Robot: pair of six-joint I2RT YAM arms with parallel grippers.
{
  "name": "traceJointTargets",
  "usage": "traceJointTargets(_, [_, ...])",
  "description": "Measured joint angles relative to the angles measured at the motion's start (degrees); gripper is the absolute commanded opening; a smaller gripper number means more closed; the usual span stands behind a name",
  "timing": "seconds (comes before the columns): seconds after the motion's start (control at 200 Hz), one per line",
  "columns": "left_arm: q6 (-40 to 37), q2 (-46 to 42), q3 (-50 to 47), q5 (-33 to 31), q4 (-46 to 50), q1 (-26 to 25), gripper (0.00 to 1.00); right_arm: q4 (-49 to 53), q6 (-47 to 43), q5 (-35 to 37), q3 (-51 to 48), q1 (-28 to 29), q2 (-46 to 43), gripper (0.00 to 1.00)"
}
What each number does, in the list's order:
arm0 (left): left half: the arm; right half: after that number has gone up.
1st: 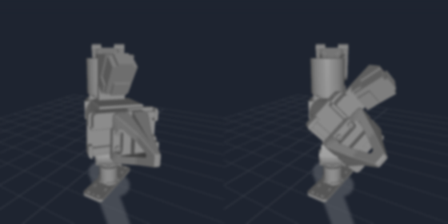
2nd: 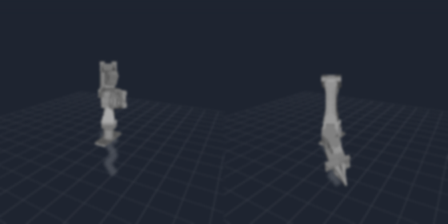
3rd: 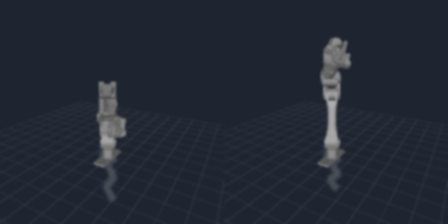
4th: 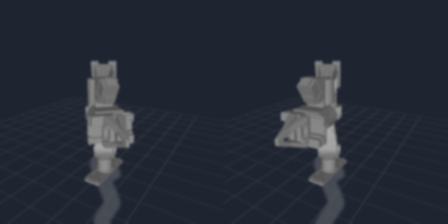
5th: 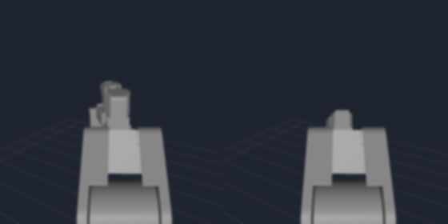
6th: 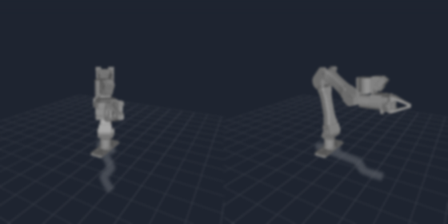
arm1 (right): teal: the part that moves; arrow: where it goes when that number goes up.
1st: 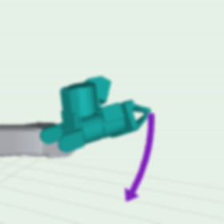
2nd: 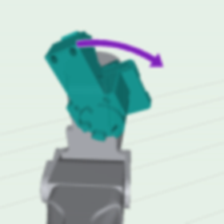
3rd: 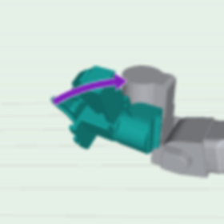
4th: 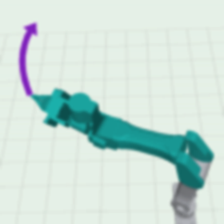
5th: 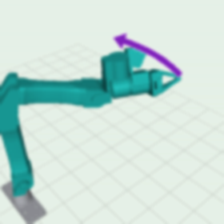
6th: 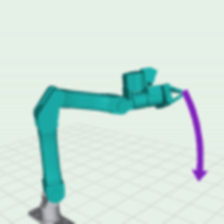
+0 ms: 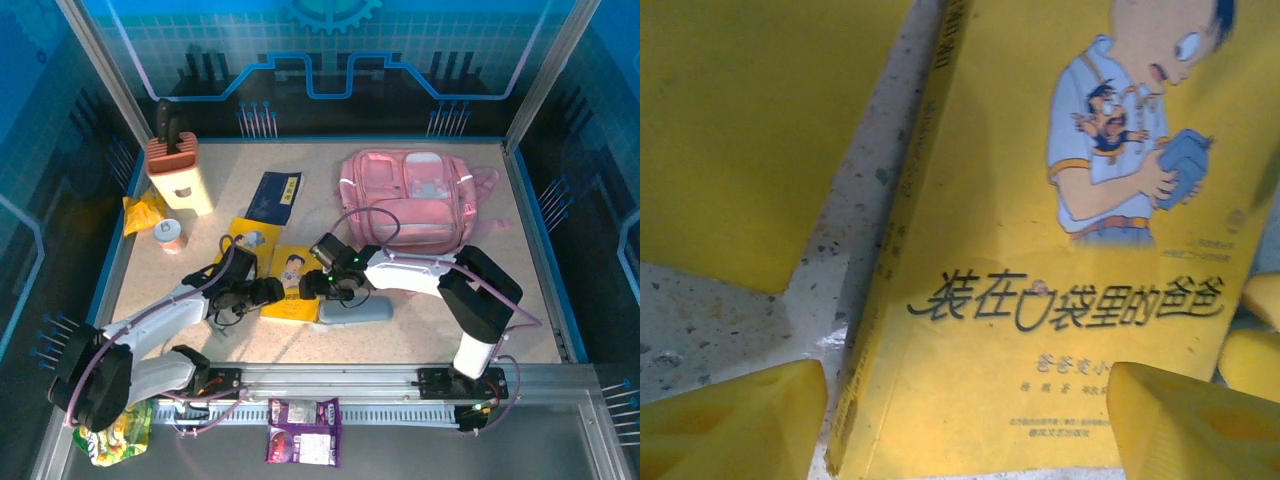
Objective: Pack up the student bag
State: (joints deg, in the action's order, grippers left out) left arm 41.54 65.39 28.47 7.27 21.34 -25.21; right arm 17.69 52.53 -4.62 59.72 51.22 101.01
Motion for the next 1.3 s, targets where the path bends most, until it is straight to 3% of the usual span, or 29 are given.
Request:
traceJointTargets(0.365, [0.66,3.15,-0.42,1.57,-4.50,0.37,0.58,-2.12,1.49,-2.14,1.90,0.00,2.95,0.78])
traceJointTargets(0.79, [0.46,3.58,-0.46,1.31,-4.55,0.42,0.57,-2.40,1.70,-4.00,1.77,-0.63,0.92,0.77])
traceJointTargets(1.051, [0.46,4.22,-0.50,1.33,-4.66,0.42,0.56,-8.52,4.55,-8.92,-2.38,-2.95,-3.08,0.70])
traceJointTargets(1.301, [0.44,4.33,-0.57,1.27,-4.72,0.42,0.56,-11.23,6.95,-9.57,-4.28,-3.30,-4.35,0.54])
